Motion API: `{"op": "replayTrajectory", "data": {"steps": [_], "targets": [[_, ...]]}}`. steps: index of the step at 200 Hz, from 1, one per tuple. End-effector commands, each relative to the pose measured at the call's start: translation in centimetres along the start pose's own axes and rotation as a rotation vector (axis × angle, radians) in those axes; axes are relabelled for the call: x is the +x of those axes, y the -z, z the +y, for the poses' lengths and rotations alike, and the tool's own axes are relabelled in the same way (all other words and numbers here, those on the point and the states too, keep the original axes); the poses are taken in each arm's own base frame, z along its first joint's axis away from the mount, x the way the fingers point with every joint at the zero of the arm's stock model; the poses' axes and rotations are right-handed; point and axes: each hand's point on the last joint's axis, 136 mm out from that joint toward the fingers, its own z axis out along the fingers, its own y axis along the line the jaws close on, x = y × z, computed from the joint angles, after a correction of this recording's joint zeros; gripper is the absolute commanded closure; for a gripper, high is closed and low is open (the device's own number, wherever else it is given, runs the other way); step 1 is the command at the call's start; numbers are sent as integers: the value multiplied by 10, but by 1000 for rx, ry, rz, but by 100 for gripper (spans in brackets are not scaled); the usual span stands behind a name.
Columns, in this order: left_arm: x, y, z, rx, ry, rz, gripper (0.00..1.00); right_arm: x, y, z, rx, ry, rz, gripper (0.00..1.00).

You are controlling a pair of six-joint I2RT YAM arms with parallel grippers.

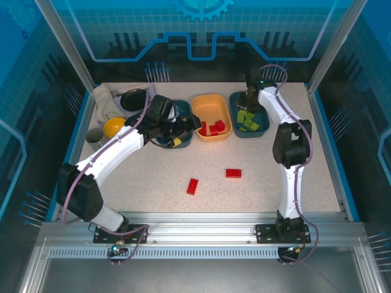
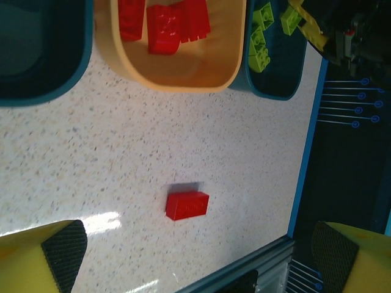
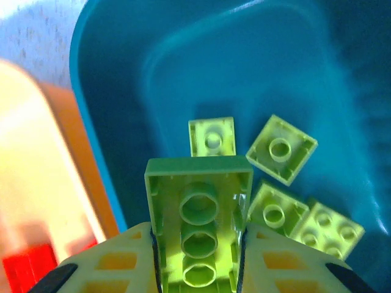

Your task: Sort the legos into containers by color

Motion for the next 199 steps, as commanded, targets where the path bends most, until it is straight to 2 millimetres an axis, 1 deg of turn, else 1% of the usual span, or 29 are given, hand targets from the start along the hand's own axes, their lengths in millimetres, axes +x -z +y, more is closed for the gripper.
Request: {"op": "replayTrajectory", "data": {"steps": [1, 8, 10, 15, 38, 55, 71, 96, 123, 140, 160, 178, 183, 199], "targets": [[-11, -8, -27, 69, -77, -8, 1, -19, -11, 2, -41, -180, -18, 72], [-15, -11, -32, 74, -88, -13, 2, -26, -10, 3, -54, -218, -36, 72], [-16, -12, -32, 73, -90, -13, 2, -24, -19, 1, -48, -227, -25, 72], [-19, -15, -35, 76, -97, -15, 1, -26, -26, 0, -51, -250, -26, 72], [-30, -25, -50, 84, -133, -25, 2, -34, -40, 1, -59, -330, -37, 72], [-34, -32, -60, 86, -155, -20, 2, -38, -52, 0, -57, -379, -38, 72], [-33, -39, -67, 83, -173, -9, 2, -43, -59, -1, -62, -420, -44, 71], [-31, -45, -75, 81, -188, 2, 2, -45, -73, -6, -50, -481, -31, 69], [-26, -47, -78, 78, -200, 8, 2, -44, -82, -10, -46, -533, -12, 60], [-24, -44, -82, 78, -218, 2, 2, -47, -80, -7, -68, -538, -17, 52], [-21, -38, -90, 88, -240, -10, 2, -52, -69, 2, -103, -525, -24, 47], [-17, -32, -97, 96, -260, -17, 2, -58, -53, 8, -118, -499, -47, 45], [-16, -31, -99, 95, -266, -18, 2, -60, -44, 12, -125, -489, -60, 44], [-9, -25, -104, 91, -298, -22, 2, -63, -23, 16, -138, -477, -83, 44]]}}
